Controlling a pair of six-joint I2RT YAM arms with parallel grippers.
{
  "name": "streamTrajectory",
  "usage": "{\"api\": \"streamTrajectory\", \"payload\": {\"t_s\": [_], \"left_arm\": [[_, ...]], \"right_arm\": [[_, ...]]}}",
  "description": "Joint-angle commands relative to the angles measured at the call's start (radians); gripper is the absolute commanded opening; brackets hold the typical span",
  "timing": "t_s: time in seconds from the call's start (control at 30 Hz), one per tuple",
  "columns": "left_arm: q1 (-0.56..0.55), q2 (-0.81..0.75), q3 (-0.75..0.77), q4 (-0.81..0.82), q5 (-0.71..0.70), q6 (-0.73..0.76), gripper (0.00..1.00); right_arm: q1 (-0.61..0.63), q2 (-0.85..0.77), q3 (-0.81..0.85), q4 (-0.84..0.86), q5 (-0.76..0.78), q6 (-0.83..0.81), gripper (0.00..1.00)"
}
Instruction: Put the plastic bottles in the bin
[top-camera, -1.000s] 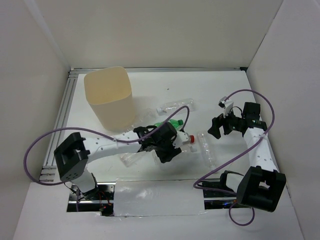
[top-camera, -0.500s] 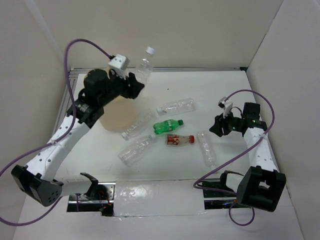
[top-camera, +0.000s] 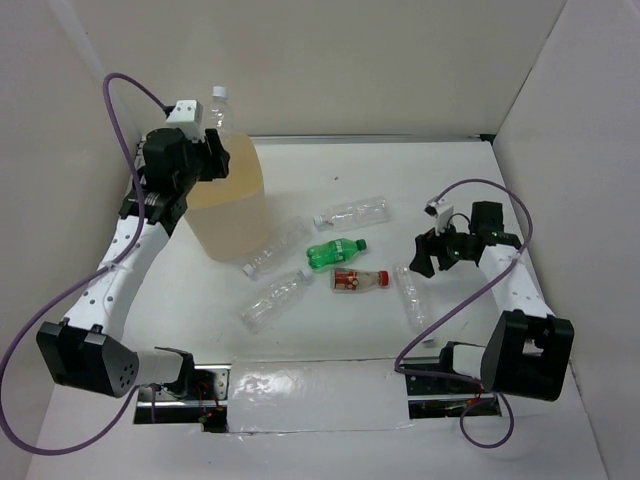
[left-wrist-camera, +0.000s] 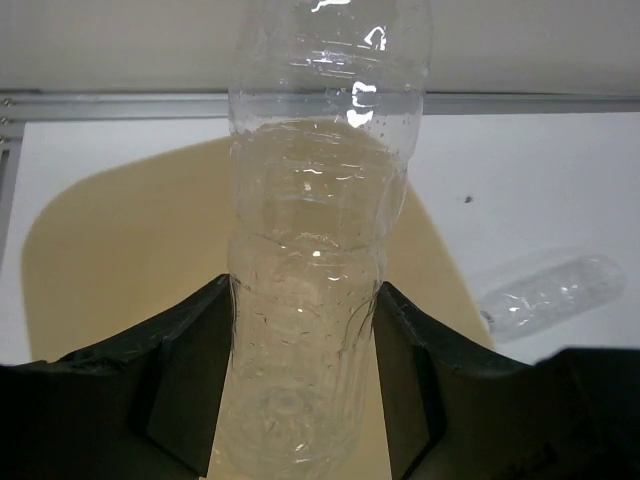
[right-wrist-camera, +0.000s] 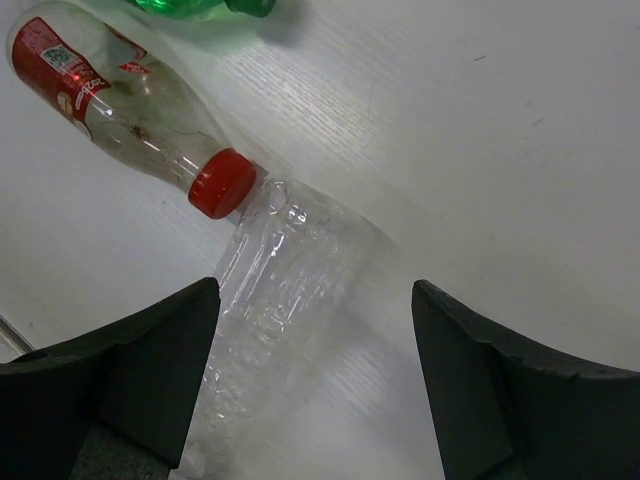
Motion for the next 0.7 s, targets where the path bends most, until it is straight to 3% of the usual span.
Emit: {"api": "streamTrajectory", "payload": {"t_s": [0.0, 0.03, 0.07, 0.13, 0.17, 0.33, 0.43, 0.57, 0.67], "left_arm": [[0.02, 0.033, -0.009, 0.024, -0.061, -0.01, 0.15], [0.02, 0.033, -0.009, 0.013, -0.061, -0.01, 0.27], [0.02, 0.033, -0.009, 0.013, -0.061, -0.01, 0.58], [0.008, 0.033, -0.009, 0.013, -0.095, -0.001, 0.93], [-0.004, 0.015, -0.009, 0.013, -0.095, 0.011, 1.0], [-0.082, -0.06, 0.031, -0.017, -0.106, 0.062, 1.0], [-0.154, -0.141, 0.044, -0.051, -0.032, 0.117, 1.0], [-0.328, -0.166, 0.004, -0.178, 0.092, 0.137, 1.0], [-0.49, -0.166, -0.076, -0.276, 0.067, 0.115, 1.0]], "right_arm": [[0.058, 0.036, 0.031, 0.064, 0.097, 0.086, 0.84], [0.092, 0.057, 0.031, 0.064, 0.15, 0.123, 0.84], [0.11, 0.073, 0.046, 0.073, 0.175, 0.137, 0.86], [0.135, 0.12, 0.056, 0.073, 0.234, 0.168, 0.86], [0.15, 0.137, 0.071, 0.061, 0.244, 0.177, 0.86], [0.196, 0.231, 0.106, 0.043, 0.312, 0.188, 0.87], [0.239, 0.265, 0.106, 0.042, 0.339, 0.198, 0.87], [0.259, 0.288, 0.106, 0.0, 0.355, 0.174, 0.86], [0.282, 0.309, 0.117, -0.037, 0.386, 0.165, 0.86]]}}
